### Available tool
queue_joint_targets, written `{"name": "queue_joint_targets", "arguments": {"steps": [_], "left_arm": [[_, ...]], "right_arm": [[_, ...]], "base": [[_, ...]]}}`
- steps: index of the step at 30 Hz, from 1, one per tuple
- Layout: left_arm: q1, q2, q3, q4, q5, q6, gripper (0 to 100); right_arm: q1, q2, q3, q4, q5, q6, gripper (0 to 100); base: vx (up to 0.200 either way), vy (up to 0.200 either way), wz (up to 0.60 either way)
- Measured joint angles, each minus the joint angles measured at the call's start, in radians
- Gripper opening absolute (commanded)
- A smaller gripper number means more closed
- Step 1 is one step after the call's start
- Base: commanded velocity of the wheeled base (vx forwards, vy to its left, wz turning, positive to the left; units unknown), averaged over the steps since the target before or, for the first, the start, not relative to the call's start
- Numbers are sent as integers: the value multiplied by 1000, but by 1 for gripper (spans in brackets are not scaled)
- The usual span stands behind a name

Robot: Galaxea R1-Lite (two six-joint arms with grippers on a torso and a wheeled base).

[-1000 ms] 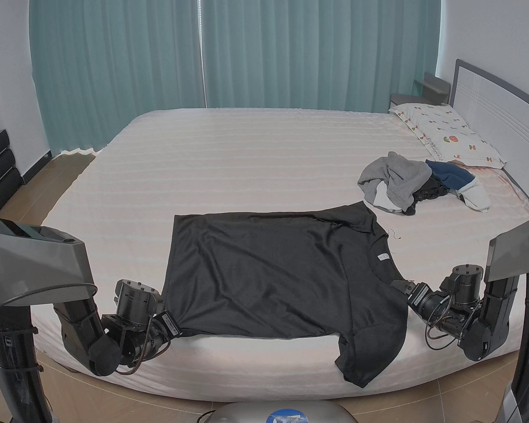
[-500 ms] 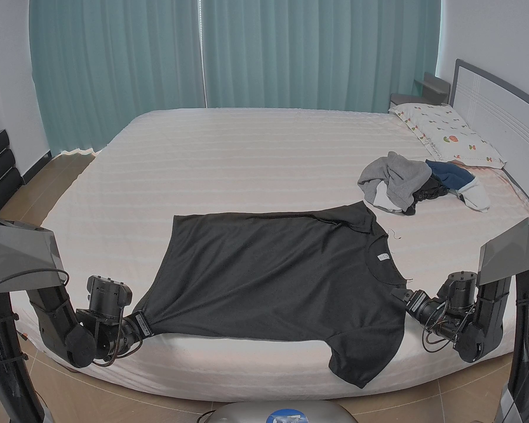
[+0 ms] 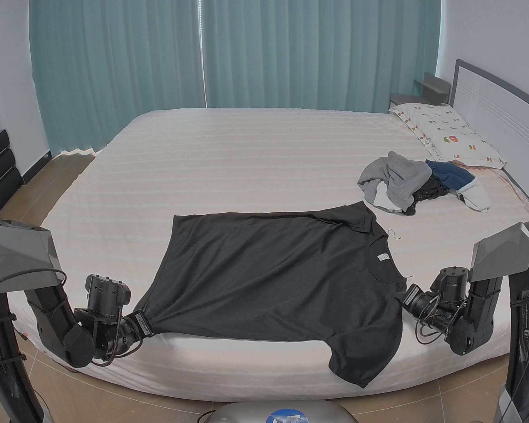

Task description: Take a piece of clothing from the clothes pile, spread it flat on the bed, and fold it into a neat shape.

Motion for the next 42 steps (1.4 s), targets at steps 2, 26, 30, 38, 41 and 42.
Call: {"name": "queue_joint_targets", "arguments": {"steps": [2, 26, 30, 38, 41, 42], "left_arm": [[-3, 1, 0, 0, -4, -8, 0], [-39, 34, -4, -6, -59, -66, 0], [-39, 34, -2, -7, -72, -71, 0], [-39, 32, 0, -8, -76, -73, 0], [-39, 32, 1, -8, -76, -73, 0], [-39, 32, 1, -8, -76, -73, 0]], "right_arm": [[-6, 0, -33, 39, 0, -2, 0], [-59, -37, -131, 131, 115, -71, 100], [-90, -90, -49, 128, 161, -92, 100], [-100, -123, 111, 79, 265, -183, 100], [-80, -108, 160, 16, 280, -194, 100], [-72, -100, 172, 0, 282, -197, 100]], "base": [[0, 0, 0], [0, 0, 0], [0, 0, 0], [0, 0, 0], [0, 0, 0], [0, 0, 0]]}}
